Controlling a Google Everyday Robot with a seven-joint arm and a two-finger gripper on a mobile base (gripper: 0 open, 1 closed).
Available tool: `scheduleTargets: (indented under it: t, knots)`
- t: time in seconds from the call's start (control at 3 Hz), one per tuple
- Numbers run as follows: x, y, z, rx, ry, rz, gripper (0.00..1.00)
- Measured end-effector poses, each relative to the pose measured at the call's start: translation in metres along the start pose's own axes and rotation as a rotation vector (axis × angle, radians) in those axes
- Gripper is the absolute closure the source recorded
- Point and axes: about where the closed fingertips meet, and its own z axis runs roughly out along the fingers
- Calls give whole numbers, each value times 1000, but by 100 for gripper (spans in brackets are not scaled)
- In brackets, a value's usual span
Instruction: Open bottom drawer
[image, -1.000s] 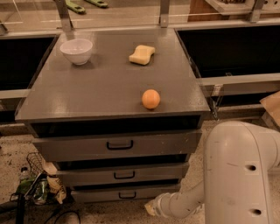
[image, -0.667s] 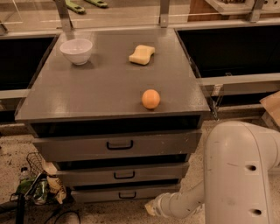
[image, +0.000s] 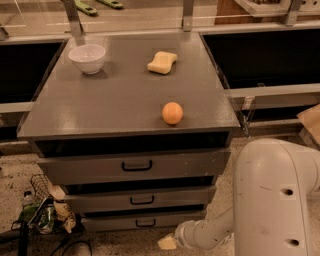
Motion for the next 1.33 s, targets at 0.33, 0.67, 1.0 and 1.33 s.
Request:
scheduleTargets:
  t: [0.33, 0.67, 1.0, 1.33]
  knots:
    - [0, 0, 0, 0, 0, 0, 0]
    - [-4, -1, 4, -1, -19, 8, 0]
    - [-26, 2, 17, -26, -67, -47, 0]
    - [-53, 7, 28, -51, -113, -119, 0]
